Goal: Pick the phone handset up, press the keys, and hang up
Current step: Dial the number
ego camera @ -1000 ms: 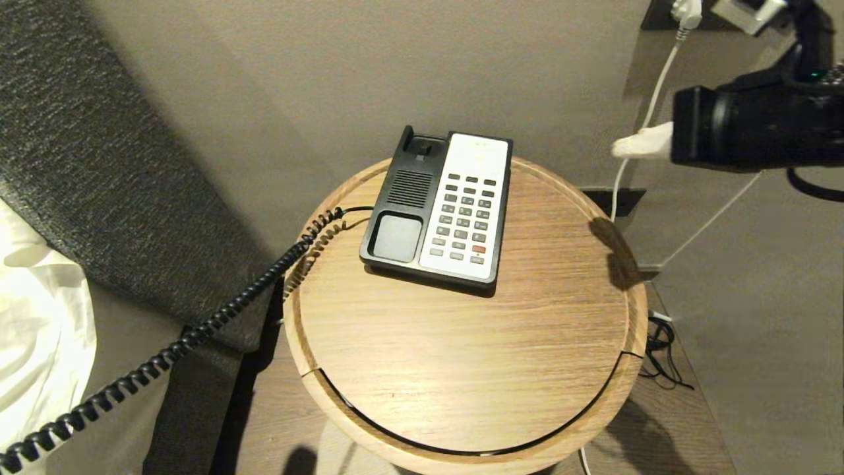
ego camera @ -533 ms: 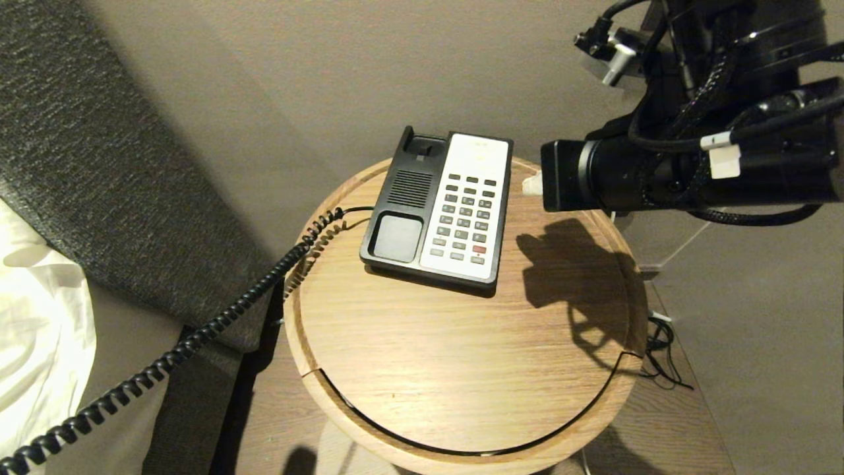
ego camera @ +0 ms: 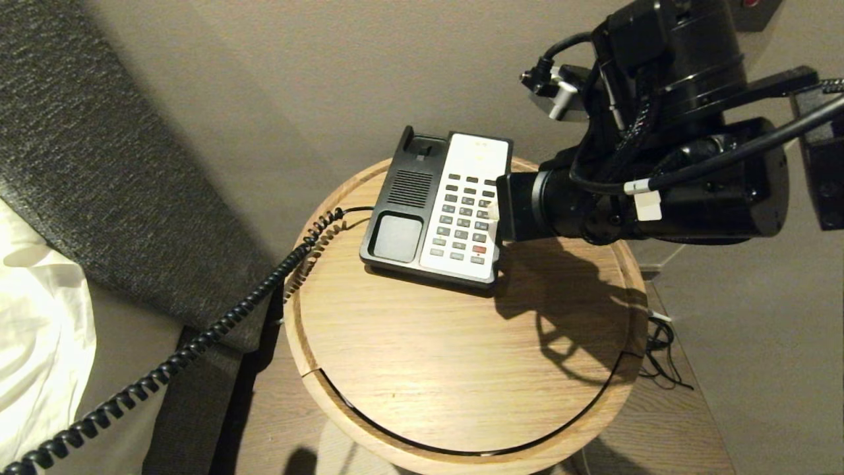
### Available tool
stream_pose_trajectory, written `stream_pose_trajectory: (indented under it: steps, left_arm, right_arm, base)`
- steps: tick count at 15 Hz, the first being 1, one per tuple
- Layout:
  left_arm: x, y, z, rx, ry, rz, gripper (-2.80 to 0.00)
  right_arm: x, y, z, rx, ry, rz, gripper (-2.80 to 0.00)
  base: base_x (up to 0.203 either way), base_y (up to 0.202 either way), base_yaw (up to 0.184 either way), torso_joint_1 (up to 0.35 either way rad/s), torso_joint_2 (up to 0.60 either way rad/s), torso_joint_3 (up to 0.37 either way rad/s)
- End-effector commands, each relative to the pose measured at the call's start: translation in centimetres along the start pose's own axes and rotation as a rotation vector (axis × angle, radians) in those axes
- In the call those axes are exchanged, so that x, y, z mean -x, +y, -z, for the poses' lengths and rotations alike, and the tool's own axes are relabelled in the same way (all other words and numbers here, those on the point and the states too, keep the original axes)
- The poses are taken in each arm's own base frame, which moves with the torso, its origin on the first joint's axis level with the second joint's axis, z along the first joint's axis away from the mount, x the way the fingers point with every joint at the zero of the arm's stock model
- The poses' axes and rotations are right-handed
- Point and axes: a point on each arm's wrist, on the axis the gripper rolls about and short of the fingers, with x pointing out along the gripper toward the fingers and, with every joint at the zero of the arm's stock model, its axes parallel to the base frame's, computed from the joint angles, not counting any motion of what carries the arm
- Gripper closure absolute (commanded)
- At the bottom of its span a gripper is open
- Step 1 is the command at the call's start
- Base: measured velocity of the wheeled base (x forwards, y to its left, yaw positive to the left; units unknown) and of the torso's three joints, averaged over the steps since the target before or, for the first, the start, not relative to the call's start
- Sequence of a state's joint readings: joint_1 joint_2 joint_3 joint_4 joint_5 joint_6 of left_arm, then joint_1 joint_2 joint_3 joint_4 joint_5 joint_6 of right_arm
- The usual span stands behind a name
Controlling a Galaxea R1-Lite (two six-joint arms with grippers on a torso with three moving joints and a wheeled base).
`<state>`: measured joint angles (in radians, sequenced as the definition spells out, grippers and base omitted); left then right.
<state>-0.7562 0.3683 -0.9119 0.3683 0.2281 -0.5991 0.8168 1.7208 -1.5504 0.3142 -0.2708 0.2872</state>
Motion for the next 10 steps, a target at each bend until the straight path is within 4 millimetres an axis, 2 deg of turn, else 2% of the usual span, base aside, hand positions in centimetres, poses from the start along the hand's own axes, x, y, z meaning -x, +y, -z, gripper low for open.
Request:
stream_pose_trajectory:
  steps: [1,4,10]
  left_arm:
    - [-0.1,0.2,0.3,0.001,0.007,-0.009,0.00]
    - [0.1,0.2,0.3,0.002,0.005,-0.006,0.00]
    - [0.1,0.2,0.2,0.003,0.003,-0.005,0.00]
  right_arm:
    - [-0.9,0.2,0.2,0.002,0.007,0.006,0.00]
    - [-1.9,0.4,0.1,0.001,-0.019,0.020,0.00]
    - [-2.2,0.3,0.1,0.006,-0.016,0.028,0.00]
  base:
    - [0.000,0.000,0.000,0.000,0.00,0.000]
    - [0.000,0.000,0.000,0.000,0.00,0.000]
    - [0.000,0.000,0.000,0.000,0.00,0.000]
